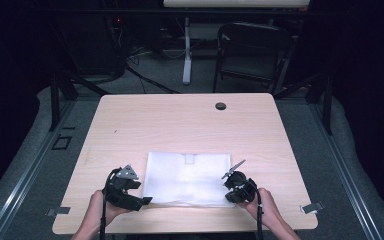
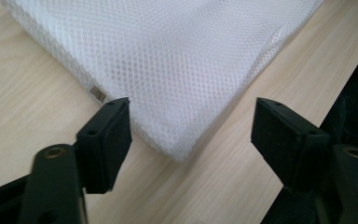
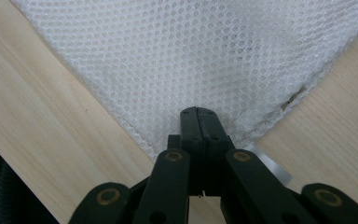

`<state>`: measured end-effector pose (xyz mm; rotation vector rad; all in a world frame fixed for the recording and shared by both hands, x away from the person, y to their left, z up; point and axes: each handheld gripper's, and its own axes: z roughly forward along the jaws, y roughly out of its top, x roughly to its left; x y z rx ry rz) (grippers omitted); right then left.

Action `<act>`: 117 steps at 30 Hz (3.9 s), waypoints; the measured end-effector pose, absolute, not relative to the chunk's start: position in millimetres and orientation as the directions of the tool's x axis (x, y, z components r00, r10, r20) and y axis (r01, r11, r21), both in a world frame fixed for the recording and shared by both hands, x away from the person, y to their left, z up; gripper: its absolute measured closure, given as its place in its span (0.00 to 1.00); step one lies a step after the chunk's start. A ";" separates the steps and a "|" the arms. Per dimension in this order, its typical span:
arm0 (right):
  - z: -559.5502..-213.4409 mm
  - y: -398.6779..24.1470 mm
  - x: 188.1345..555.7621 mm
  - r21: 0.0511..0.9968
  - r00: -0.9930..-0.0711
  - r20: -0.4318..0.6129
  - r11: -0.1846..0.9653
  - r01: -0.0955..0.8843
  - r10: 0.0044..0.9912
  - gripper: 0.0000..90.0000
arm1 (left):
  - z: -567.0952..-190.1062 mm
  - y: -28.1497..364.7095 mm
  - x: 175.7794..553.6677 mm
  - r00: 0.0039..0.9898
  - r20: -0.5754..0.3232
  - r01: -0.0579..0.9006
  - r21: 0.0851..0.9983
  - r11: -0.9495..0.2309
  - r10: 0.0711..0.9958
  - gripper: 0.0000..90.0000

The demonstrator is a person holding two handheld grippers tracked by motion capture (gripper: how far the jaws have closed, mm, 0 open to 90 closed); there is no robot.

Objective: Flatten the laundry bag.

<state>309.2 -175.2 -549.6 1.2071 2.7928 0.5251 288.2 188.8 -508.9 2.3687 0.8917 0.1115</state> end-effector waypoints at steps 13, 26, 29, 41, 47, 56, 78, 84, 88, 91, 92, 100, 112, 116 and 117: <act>-526.3 -185.1 307.4 0.412 -0.669 0.102 0.581 0.702 0.736 0.35 | -512.0 150.9 296.1 0.841 -0.093 0.473 0.604 -0.641 0.533 0.20; -520.2 -191.4 305.9 0.446 -0.660 0.103 0.558 0.699 0.745 0.16 | -530.9 114.5 304.0 0.880 -0.092 0.432 0.559 -0.707 0.465 0.19; -521.3 -190.9 306.9 0.439 -0.663 0.108 0.562 0.701 0.741 0.18 | -534.3 103.9 303.9 0.900 -0.093 0.404 0.543 -0.736 0.426 0.24; -524.2 -192.5 308.4 0.436 -0.659 0.126 0.555 0.708 0.742 0.25 | -546.8 72.5 307.5 0.935 -0.051 0.331 0.487 -0.808 0.352 0.54; -524.6 -194.1 309.7 0.425 -0.655 0.126 0.556 0.714 0.745 0.29 | -554.3 62.2 307.8 0.938 -0.025 0.320 0.447 -0.835 0.346 0.72; -523.5 -192.8 309.3 0.430 -0.665 0.124 0.564 0.704 0.736 0.37 | -555.0 65.7 308.8 0.932 -0.050 0.341 0.465 -0.817 0.360 0.90; -509.6 -181.7 294.3 0.505 -0.723 0.079 0.598 0.623 0.687 0.70 | -535.9 71.0 307.2 0.918 -0.046 0.353 0.542 -0.762 0.393 0.97; -507.0 -178.0 291.2 0.535 -0.743 0.072 0.603 0.592 0.666 0.85 | -532.8 73.1 308.3 0.914 -0.035 0.354 0.555 -0.752 0.405 0.97; -504.2 -174.1 287.8 0.550 -0.760 0.056 0.616 0.565 0.647 0.94 | -530.8 73.1 308.4 0.910 -0.028 0.356 0.560 -0.748 0.413 0.97; -503.4 -167.4 284.6 0.557 -0.772 0.039 0.628 0.543 0.634 0.96 | -530.4 72.1 308.8 0.901 -0.031 0.376 0.553 -0.744 0.432 0.98; -504.2 -164.5 283.5 0.558 -0.779 0.037 0.634 0.536 0.626 0.97 | -530.1 72.0 308.6 0.899 -0.032 0.379 0.554 -0.741 0.436 0.98; -514.4 -138.9 273.9 0.524 -0.836 0.015 0.708 0.473 0.548 1.00 | -526.2 75.4 310.8 0.890 -0.039 0.391 0.578 -0.716 0.455 0.98; -542.4 -120.5 283.1 0.503 -0.850 -0.016 0.739 0.448 0.526 1.00 | -522.9 80.4 313.3 0.872 -0.068 0.421 0.608 -0.673 0.485 0.98; -547.6 -115.9 282.0 0.506 -0.851 -0.015 0.738 0.447 0.526 1.00 | -522.7 80.4 313.2 0.871 -0.074 0.426 0.606 -0.672 0.486 0.98; -548.9 -115.6 282.1 0.493 -0.852 -0.031 0.749 0.442 0.522 1.00 | -522.9 79.8 312.7 0.871 -0.075 0.427 0.604 -0.672 0.486 0.98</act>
